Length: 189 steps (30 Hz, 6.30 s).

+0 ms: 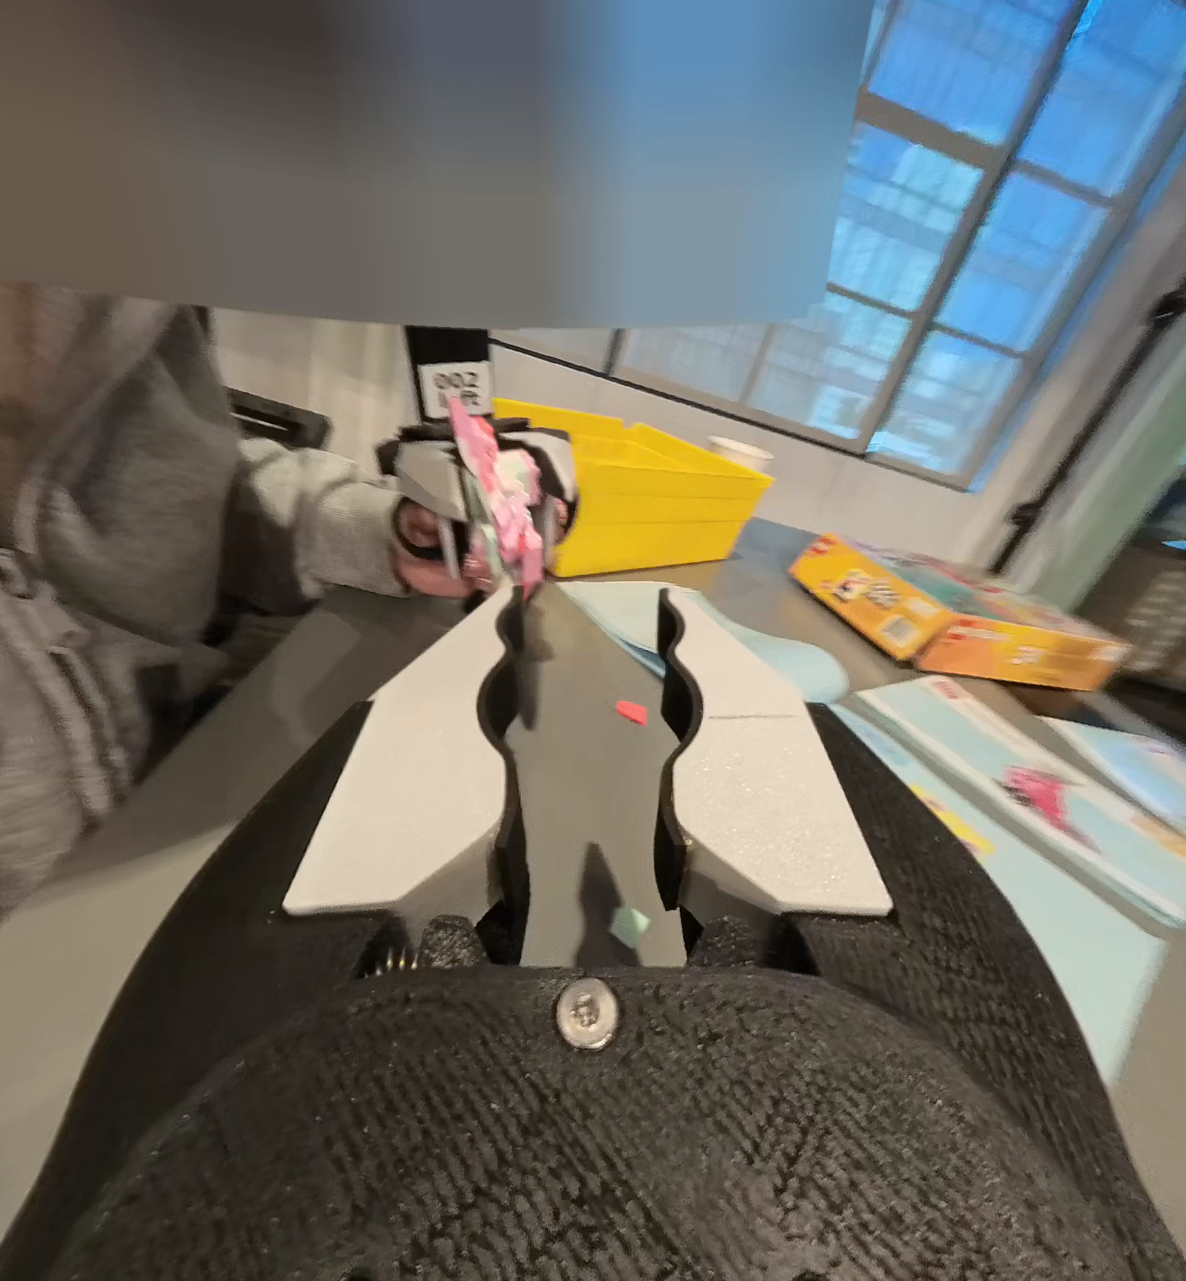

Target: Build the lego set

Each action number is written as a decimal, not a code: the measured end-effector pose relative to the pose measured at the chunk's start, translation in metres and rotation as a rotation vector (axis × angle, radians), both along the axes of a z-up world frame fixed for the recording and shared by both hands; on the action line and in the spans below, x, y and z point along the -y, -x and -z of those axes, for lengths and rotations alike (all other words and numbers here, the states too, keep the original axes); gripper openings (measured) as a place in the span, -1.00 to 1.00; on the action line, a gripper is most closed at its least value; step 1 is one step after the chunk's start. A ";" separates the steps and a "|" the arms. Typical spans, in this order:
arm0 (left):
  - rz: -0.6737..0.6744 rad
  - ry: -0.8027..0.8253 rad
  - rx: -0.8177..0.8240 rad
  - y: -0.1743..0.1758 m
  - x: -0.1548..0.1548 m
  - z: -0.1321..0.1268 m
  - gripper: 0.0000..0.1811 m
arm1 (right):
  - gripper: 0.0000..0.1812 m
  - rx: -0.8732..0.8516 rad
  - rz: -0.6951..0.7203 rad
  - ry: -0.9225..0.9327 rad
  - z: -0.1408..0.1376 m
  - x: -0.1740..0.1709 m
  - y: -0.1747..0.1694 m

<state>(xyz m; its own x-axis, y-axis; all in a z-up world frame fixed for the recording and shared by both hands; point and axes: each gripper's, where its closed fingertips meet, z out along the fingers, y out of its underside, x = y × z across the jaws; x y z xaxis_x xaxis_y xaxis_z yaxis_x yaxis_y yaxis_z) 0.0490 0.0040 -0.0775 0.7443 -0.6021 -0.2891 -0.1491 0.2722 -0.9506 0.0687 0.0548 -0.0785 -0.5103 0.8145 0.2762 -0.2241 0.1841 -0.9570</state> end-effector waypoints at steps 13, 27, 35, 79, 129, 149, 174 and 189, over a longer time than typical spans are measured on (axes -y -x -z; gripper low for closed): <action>0.134 -0.120 -0.459 -0.037 -0.006 0.042 -0.63 | -0.50 0.696 -0.477 0.112 0.034 0.048 0.000; 0.080 -0.061 -0.465 -0.033 -0.013 0.047 -0.53 | -0.82 0.734 -0.413 -0.061 0.052 0.043 0.000; 0.036 0.297 0.156 0.014 -0.029 0.019 -0.09 | -0.82 0.349 0.056 -0.450 0.057 -0.011 0.031; -0.029 0.640 0.440 0.023 -0.061 0.039 -0.61 | -0.61 -0.169 0.380 -1.020 0.044 -0.011 0.041; 0.056 0.502 0.308 0.006 -0.050 0.027 -0.61 | -1.00 0.348 0.141 -0.082 0.017 -0.022 0.037; 0.074 0.485 0.567 0.032 -0.053 0.010 -0.62 | -1.00 0.475 0.187 -0.270 0.051 -0.036 0.027; 0.046 0.546 0.800 0.035 -0.073 0.010 -0.62 | -0.55 0.015 0.598 -0.940 0.019 -0.018 0.052; 0.017 0.544 0.715 0.026 -0.072 0.013 -0.62 | -0.82 0.013 0.746 -1.118 0.028 -0.025 0.060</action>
<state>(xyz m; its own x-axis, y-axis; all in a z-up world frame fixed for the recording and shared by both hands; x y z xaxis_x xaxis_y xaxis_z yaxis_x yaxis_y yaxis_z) 0.0227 0.0765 -0.0908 0.6272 -0.5332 0.5678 0.5275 -0.2456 -0.8133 0.0091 0.0794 -0.1061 -0.0544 0.2395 0.9694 0.2794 0.9357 -0.2155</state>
